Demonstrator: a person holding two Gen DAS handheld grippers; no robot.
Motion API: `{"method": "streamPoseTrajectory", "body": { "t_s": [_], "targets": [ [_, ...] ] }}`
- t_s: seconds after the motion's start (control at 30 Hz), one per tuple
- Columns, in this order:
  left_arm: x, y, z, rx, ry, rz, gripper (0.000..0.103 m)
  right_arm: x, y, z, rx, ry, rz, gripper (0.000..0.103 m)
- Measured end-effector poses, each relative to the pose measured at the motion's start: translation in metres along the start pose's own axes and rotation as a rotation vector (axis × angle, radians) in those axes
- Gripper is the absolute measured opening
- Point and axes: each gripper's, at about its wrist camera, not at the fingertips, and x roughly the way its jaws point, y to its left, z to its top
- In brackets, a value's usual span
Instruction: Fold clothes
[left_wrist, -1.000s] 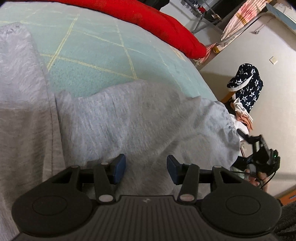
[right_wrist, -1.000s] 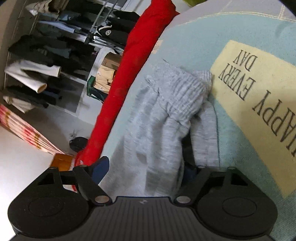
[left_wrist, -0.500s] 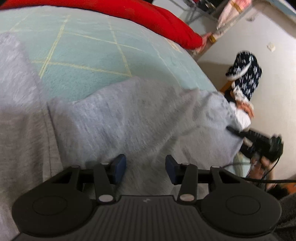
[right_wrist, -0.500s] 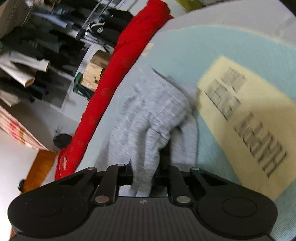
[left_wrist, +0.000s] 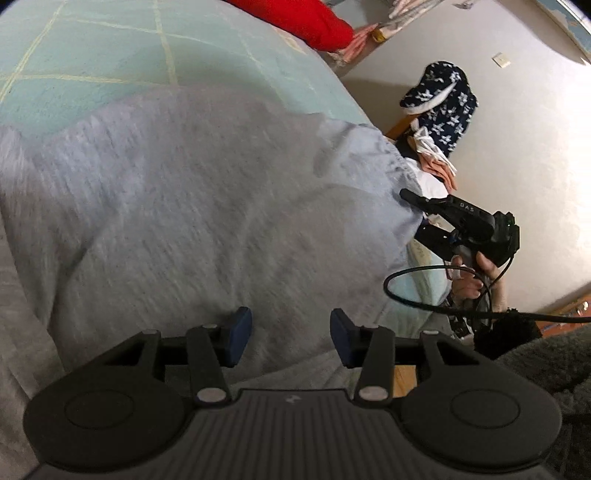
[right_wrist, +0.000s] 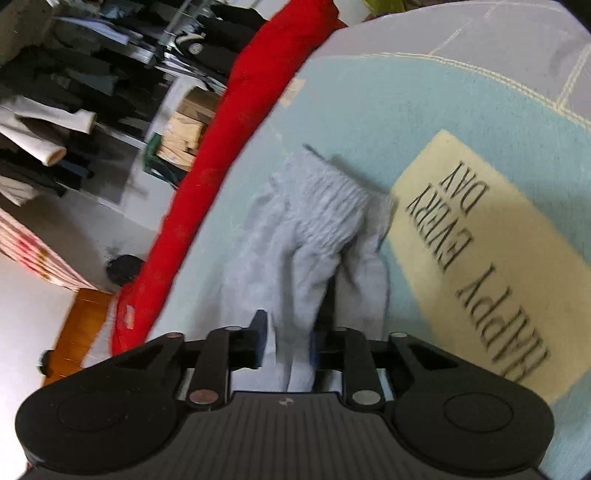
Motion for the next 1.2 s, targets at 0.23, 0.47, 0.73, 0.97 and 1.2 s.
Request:
{"method": "streamPoseTrajectory", "body": {
  "t_s": [0.23, 0.47, 0.73, 0.97, 1.2],
  "targets": [
    [-0.013, -0.005, 0.004, 0.069, -0.006, -0.025, 0.046, -0.026, 0.006, -0.041, 0.046, 0.001, -0.054, 0.042],
    [-0.035, 0.014, 0.012, 0.121, -0.023, -0.021, 0.047, -0.048, 0.035, -0.084, 0.038, -0.04, -0.01, 0.045],
    [-0.04, 0.037, 0.007, 0.107, -0.024, -0.04, 0.047, -0.015, 0.03, -0.124, 0.116, 0.049, -0.059, 0.046],
    [-0.04, 0.046, 0.005, 0.083, -0.047, -0.075, 0.048, -0.014, 0.024, -0.133, 0.17, 0.025, -0.092, 0.046],
    [-0.039, 0.051, 0.007, 0.078, -0.044, -0.095, 0.048, 0.013, 0.032, -0.124, 0.127, -0.026, -0.07, 0.054]
  ]
}}
